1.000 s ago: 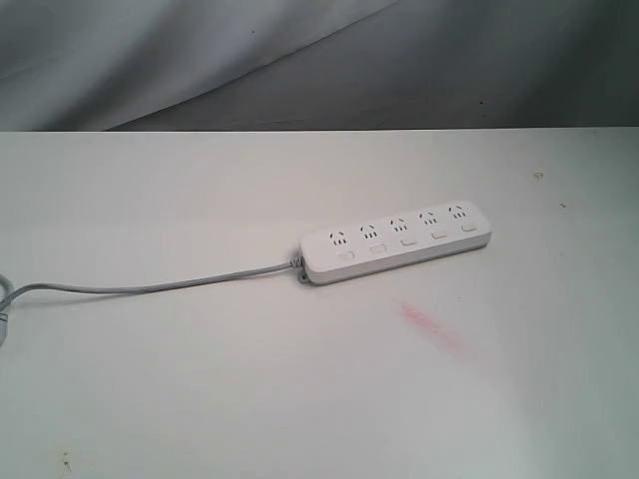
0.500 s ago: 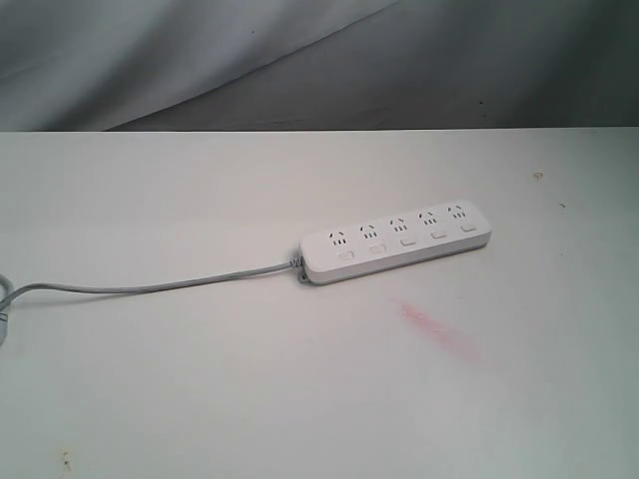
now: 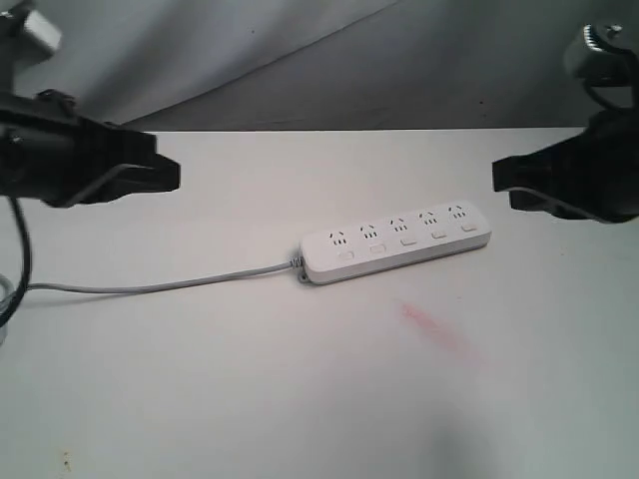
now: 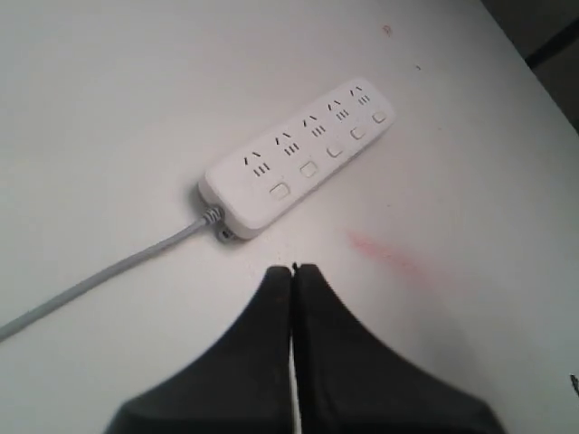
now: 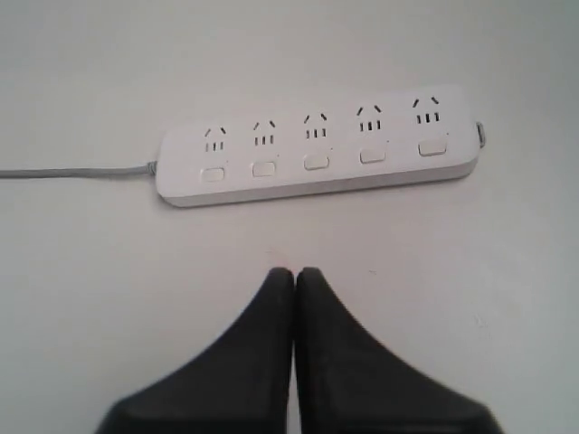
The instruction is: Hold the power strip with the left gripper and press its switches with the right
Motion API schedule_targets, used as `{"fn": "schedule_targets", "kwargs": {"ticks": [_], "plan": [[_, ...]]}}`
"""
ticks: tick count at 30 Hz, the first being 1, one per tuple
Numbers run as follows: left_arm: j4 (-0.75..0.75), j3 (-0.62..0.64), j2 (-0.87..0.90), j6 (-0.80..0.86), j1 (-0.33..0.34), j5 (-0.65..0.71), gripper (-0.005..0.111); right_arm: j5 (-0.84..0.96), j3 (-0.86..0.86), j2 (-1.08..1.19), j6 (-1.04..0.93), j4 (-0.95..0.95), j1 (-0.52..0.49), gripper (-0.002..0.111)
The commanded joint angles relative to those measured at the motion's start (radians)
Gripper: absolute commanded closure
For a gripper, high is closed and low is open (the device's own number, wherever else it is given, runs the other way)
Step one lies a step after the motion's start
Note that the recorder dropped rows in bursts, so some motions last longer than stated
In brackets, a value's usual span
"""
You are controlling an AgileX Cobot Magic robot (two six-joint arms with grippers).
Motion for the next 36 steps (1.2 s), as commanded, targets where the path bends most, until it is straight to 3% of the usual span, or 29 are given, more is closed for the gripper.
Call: {"fn": "schedule_targets", "kwargs": {"ticks": [1, 7, 15, 21, 23, 28, 36], "plan": [[0.062, -0.150, 0.208, 0.001, -0.106, -0.051, 0.107, 0.039, -0.148, 0.201, -0.010, -0.020, 0.001, 0.108], [0.241, -0.429, 0.585, -0.058, -0.205, -0.051, 0.107, 0.121, -0.394, 0.494, -0.006, -0.119, 0.001, 0.108], [0.297, -0.673, 0.826, -0.089, -0.211, 0.031, 0.107, 0.189, -0.575, 0.709, 0.023, -0.176, -0.063, 0.108], [0.348, -0.766, 0.900, -0.111, -0.211, 0.064, 0.107, 0.253, -0.674, 0.795, -0.002, -0.170, -0.092, 0.108], [0.425, -0.814, 0.930, -0.116, -0.228, 0.102, 0.107, 0.283, -0.718, 0.838, -0.013, -0.135, -0.092, 0.108], [0.794, -0.860, 0.975, -0.259, -0.334, 0.124, 0.107, 0.312, -0.756, 0.892, -0.014, -0.128, -0.092, 0.108], [0.826, -0.860, 1.003, -0.291, -0.351, 0.141, 0.107, 0.352, -0.756, 0.913, -0.014, -0.128, -0.092, 0.108]]}}
